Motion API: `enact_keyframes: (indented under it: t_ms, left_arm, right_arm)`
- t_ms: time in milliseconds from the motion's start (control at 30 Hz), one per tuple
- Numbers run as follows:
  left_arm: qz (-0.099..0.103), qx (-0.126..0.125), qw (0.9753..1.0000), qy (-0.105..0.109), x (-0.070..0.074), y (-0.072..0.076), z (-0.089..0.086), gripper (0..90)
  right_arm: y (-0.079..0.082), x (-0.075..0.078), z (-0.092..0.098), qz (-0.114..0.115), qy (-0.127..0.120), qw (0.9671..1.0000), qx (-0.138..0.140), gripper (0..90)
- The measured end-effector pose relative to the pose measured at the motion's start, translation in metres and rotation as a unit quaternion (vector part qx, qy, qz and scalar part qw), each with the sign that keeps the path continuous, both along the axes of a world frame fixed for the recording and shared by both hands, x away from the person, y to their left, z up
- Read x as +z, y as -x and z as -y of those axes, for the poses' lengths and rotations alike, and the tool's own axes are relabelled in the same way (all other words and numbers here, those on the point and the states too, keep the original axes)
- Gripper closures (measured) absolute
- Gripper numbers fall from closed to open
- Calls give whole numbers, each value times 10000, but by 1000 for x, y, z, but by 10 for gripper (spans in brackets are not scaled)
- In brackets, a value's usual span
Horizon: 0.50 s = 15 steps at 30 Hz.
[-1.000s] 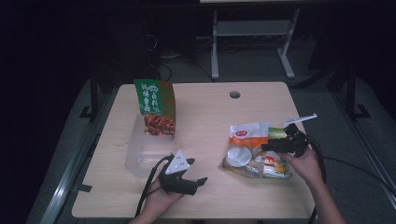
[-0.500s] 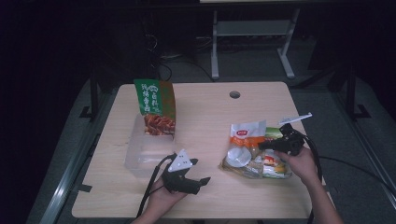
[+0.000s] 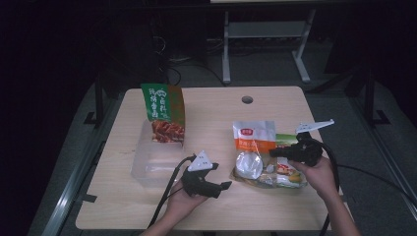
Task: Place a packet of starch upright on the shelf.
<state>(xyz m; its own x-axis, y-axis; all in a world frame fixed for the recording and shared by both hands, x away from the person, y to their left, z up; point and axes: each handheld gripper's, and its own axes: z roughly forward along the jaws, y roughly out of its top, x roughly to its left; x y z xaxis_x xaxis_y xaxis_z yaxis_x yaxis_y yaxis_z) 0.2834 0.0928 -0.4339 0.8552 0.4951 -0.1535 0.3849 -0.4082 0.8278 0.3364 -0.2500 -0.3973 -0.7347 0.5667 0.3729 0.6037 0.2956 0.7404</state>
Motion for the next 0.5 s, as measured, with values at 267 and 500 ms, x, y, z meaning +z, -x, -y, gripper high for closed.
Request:
enact_keyframes:
  t_ms: [267,500]
  left_arm:
    - [-333,142,9990,269,-5,-19,9,209]
    - [-628,136,9971,398,-11,-35,21,216]
  right_arm:
    - [13,11,-9,327,-79,9990,279,900]
    - [22,13,-14,575,-211,9973,404,900]
